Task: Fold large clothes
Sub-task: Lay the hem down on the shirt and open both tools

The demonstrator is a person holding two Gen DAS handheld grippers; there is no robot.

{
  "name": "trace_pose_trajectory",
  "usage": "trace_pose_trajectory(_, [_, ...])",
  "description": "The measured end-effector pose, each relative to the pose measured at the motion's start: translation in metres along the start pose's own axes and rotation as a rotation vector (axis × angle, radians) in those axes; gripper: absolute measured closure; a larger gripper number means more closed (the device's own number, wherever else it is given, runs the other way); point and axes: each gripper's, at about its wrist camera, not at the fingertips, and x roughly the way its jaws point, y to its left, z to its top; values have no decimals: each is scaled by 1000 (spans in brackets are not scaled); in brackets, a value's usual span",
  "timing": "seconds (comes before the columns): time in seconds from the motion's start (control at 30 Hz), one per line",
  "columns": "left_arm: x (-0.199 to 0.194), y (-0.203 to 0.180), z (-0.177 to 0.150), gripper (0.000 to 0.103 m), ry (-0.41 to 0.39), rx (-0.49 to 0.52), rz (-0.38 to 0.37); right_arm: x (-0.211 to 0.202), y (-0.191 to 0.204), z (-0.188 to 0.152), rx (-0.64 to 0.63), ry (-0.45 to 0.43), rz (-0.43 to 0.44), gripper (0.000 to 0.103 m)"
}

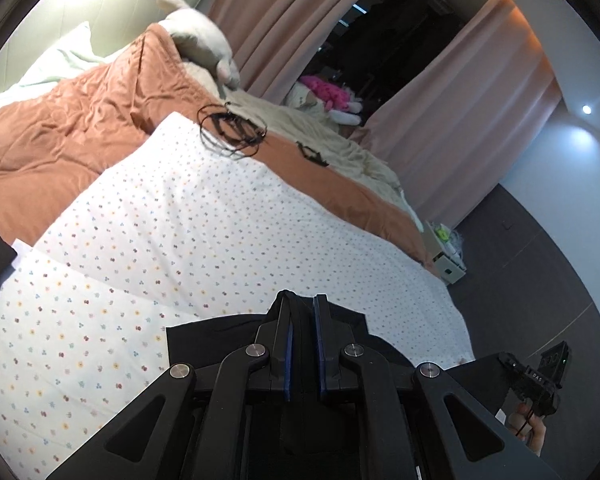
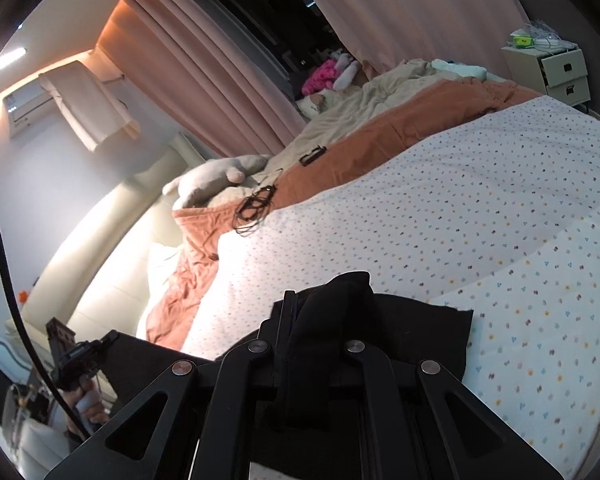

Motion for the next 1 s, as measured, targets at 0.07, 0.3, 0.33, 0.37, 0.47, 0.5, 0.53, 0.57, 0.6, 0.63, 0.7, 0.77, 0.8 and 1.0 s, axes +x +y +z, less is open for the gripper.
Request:
trace_pose_trajectory(0.07, [20,11,2,94,24,-18,16,20,-12,3,15,17,-21,94])
trace_pose_trajectory(0.3, [86,42,2,94,107,-96,58,81,-46,3,62,68,-107,94])
trace_pose_trajectory(0.33, [95,45,1,94,116,-96,74,89,-52,2,75,76,-121,94])
trace_pose_trajectory(0.37, [103,47,0,94,119,-90,85,94,-56,1,88,79,-141,94])
trace_pose_trajectory(0.47, [125,52,-1,93,138,-71,113,110,-73,-3,140,79,-192,94])
trace_pose_trajectory(0.5, [132,54,-2,93,152,-74,129,116,-79,-5,157,82,-198,90])
trace_pose_trajectory(0.53, [139,56,-2,89,178,-85,145,122,-84,-6,176,92,-209,87])
trace_pose_trajectory(0.57, [144,59,-2,86,203,-100,152,129,-89,-8,198,109,-222,73])
trace_pose_trajectory(0.6, [147,61,-2,78,222,-116,151,133,-94,-9,215,125,-234,48])
trace_pose_trajectory(0.63, [148,63,-3,62,231,-129,152,135,-96,-11,227,130,-248,37])
trace_pose_trajectory(0.7, [142,64,-2,26,212,-137,163,128,-99,-12,235,103,-265,26])
trace_pose_trajectory(0.77, [127,67,-1,10,145,-144,164,121,-102,-13,244,102,-251,26])
trace_pose_trajectory(0.8, [120,69,0,8,122,-150,166,117,-104,-14,250,104,-256,26])
trace_pose_trajectory(1.0, [104,77,-20,9,152,-137,183,97,-107,-32,238,130,-288,26])
